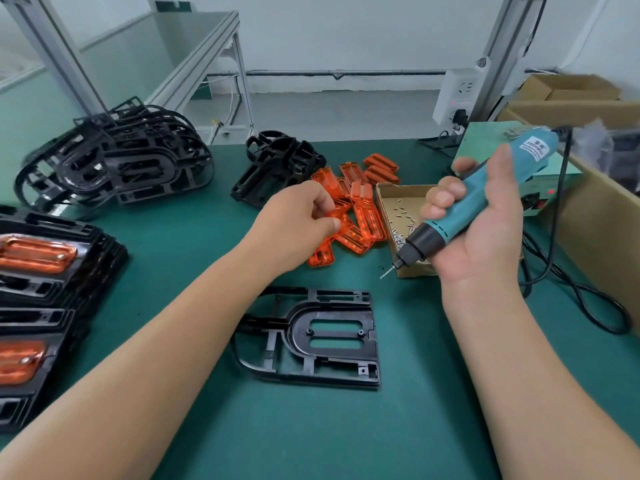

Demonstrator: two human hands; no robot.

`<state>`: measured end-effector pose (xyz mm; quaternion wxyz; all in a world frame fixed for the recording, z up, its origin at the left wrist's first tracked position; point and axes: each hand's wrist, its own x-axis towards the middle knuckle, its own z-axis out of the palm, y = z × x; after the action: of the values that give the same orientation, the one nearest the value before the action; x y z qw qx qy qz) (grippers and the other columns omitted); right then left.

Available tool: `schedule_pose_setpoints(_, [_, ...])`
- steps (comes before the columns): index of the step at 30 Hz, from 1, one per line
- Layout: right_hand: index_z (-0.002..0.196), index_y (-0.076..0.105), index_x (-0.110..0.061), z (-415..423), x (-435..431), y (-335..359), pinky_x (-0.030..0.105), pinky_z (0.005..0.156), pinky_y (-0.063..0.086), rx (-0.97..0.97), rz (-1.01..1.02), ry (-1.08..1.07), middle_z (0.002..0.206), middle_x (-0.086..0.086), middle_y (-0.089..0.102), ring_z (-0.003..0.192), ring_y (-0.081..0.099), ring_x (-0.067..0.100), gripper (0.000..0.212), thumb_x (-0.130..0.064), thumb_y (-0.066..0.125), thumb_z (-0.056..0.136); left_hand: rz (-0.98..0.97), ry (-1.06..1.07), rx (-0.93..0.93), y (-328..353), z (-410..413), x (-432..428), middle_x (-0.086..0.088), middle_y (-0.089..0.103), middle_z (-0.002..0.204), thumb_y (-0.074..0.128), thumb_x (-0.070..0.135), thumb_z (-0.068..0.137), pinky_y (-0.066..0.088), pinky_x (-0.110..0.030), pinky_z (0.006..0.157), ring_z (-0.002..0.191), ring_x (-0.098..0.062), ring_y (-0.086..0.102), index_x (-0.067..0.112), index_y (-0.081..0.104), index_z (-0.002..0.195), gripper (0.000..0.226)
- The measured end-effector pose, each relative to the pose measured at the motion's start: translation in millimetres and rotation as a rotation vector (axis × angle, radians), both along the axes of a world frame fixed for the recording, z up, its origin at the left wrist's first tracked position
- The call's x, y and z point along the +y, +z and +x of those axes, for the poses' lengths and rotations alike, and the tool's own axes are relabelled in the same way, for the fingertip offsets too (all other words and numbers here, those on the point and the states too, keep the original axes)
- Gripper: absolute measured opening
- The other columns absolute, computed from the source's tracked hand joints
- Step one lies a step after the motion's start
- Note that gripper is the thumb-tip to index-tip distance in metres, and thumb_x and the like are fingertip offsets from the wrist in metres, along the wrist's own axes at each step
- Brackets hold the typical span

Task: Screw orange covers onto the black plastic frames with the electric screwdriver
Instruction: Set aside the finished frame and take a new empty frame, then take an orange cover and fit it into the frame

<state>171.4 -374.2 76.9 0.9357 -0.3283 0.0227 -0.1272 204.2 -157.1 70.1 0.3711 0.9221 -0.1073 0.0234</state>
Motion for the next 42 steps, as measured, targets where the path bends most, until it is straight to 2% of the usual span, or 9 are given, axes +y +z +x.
schedule_pose_setpoints(5, [0.096,0.061,-0.014,-0.7,0.9,-0.1,0.022,0.052,0.043,0.018,0.000,-0.015,0.070,-0.003,0.045,0.058,0.048,0.010,0.039,-0.052,0.060,0.104,-0.211,-0.129,0.065,19.0,-29.8,16.9,0.005,0.076,0.084,0.078,0.025,0.093,0.059,-0.038,0.078,0.075,-0.010,0.069,0.030,0.077,0.093,0.005])
schedule_pose_setpoints(10, [0.098,0.061,-0.014,-1.0,1.8,-1.2,0.021,0.052,0.044,0.022,-0.011,-0.018,0.071,-0.003,0.046,0.058,0.049,0.010,0.039,-0.052,0.059,0.104,-0.134,-0.405,0.215,28.6,-65.4,30.4,0.017,0.079,0.098,0.071,0.015,0.097,0.055,-0.019,0.088,0.093,-0.003,0.074,0.039,0.082,0.101,0.026])
schedule_pose_setpoints(13, [0.097,0.060,-0.014,-0.8,2.3,-1.2,0.022,0.052,0.043,0.015,-0.016,-0.020,0.070,-0.003,0.045,0.057,0.048,0.011,0.038,-0.051,0.058,0.104,-0.129,-0.470,0.295,30.1,-74.2,31.9,0.016,0.080,0.099,0.070,0.015,0.097,0.056,-0.022,0.089,0.094,-0.007,0.075,0.041,0.083,0.103,0.029])
schedule_pose_setpoints(18, [0.095,0.061,-0.014,0.2,3.1,-3.8,0.022,0.052,0.043,0.024,-0.026,-0.008,0.070,-0.003,0.046,0.057,0.049,0.011,0.039,-0.052,0.058,0.105,-0.126,-0.416,0.329,19.6,-73.7,32.4,0.010,0.079,0.087,0.074,0.022,0.096,0.053,-0.019,0.062,0.070,0.000,0.066,0.039,0.084,0.101,0.020])
schedule_pose_setpoints(20, [0.096,0.061,-0.014,0.7,3.3,-4.2,0.023,0.052,0.043,0.021,-0.031,0.002,0.070,-0.003,0.046,0.057,0.049,0.011,0.039,-0.052,0.058,0.105,-0.124,-0.385,0.333,15.3,-73.7,34.6,0.014,0.080,0.090,0.076,0.021,0.094,0.051,-0.012,0.065,0.073,0.001,0.069,0.037,0.084,0.103,0.020])
schedule_pose_setpoints(26, [0.096,0.061,-0.015,0.4,6.0,-4.6,0.023,0.051,0.043,0.018,-0.058,0.007,0.069,-0.003,0.046,0.057,0.049,0.011,0.040,-0.053,0.055,0.105,-0.088,-0.443,0.354,16.9,-76.8,43.4,0.020,0.078,0.109,0.063,0.005,0.096,0.057,-0.030,0.101,0.104,-0.003,0.074,0.036,0.079,0.119,0.042])
schedule_pose_setpoints(35, [0.097,0.059,-0.014,-0.8,7.1,-2.2,0.022,0.051,0.042,0.029,-0.057,0.001,0.069,-0.003,0.045,0.057,0.048,0.011,0.039,-0.052,0.056,0.105,-0.105,-0.488,0.324,20.0,-82.3,42.6,0.023,0.075,0.110,0.059,0.007,0.092,0.054,-0.016,0.089,0.100,0.000,0.071,0.057,0.066,0.127,0.061])
schedule_pose_setpoints(39, [0.097,0.060,-0.014,-1.1,7.3,-1.6,0.023,0.051,0.042,0.033,-0.049,-0.001,0.069,-0.002,0.045,0.057,0.048,0.011,0.039,-0.052,0.057,0.105,-0.015,-0.482,0.198,19.3,-84.1,43.6,0.011,0.062,0.098,0.051,0.012,0.088,0.051,-0.028,0.078,0.084,-0.014,0.060,0.066,0.057,0.133,0.070])
schedule_pose_setpoints(42, [0.097,0.060,-0.014,-1.3,7.3,-1.7,0.023,0.051,0.043,0.031,-0.046,-0.003,0.069,-0.002,0.045,0.057,0.048,0.011,0.039,-0.052,0.057,0.105,-0.136,-0.418,0.196,16.8,-82.0,41.3,0.008,0.070,0.096,0.054,0.017,0.091,0.060,-0.041,0.083,0.084,-0.021,0.068,0.050,0.068,0.124,0.049])
